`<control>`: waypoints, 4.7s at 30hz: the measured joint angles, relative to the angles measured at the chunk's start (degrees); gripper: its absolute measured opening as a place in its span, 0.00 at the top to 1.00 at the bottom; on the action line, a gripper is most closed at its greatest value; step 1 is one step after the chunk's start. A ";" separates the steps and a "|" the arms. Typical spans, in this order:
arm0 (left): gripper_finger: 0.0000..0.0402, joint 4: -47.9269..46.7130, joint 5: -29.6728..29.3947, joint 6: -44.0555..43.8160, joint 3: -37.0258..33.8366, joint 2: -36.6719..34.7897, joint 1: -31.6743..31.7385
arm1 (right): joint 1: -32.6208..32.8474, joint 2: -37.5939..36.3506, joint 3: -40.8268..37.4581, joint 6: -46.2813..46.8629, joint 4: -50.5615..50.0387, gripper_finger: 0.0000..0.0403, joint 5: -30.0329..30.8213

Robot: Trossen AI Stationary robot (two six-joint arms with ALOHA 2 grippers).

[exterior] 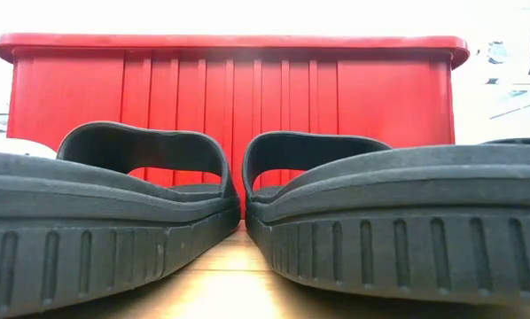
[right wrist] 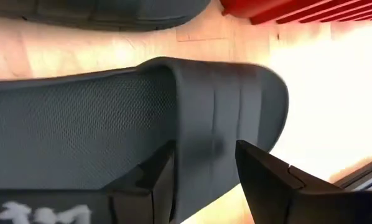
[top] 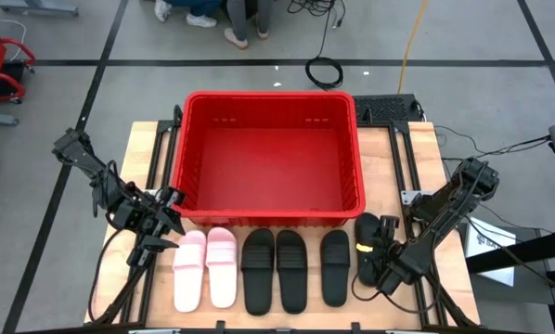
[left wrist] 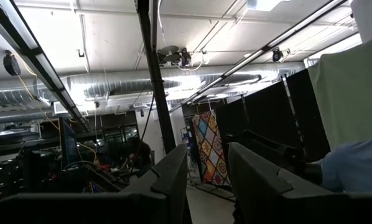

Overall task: Pick and place slides into bin
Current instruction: Put the black slide into the red bin

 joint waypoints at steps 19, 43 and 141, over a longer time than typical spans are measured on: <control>0.68 0.00 0.00 -0.04 0.00 -0.01 -0.02 | 0.00 -0.02 -5.55 3.72 2.18 0.66 3.11; 0.68 0.00 0.00 -0.02 0.00 0.01 -0.02 | 0.00 -0.46 -5.53 3.43 3.29 0.98 -1.10; 0.68 -12.67 -26.71 7.32 -0.02 -19.54 12.37 | -59.87 -0.53 49.45 -80.50 10.82 0.99 13.24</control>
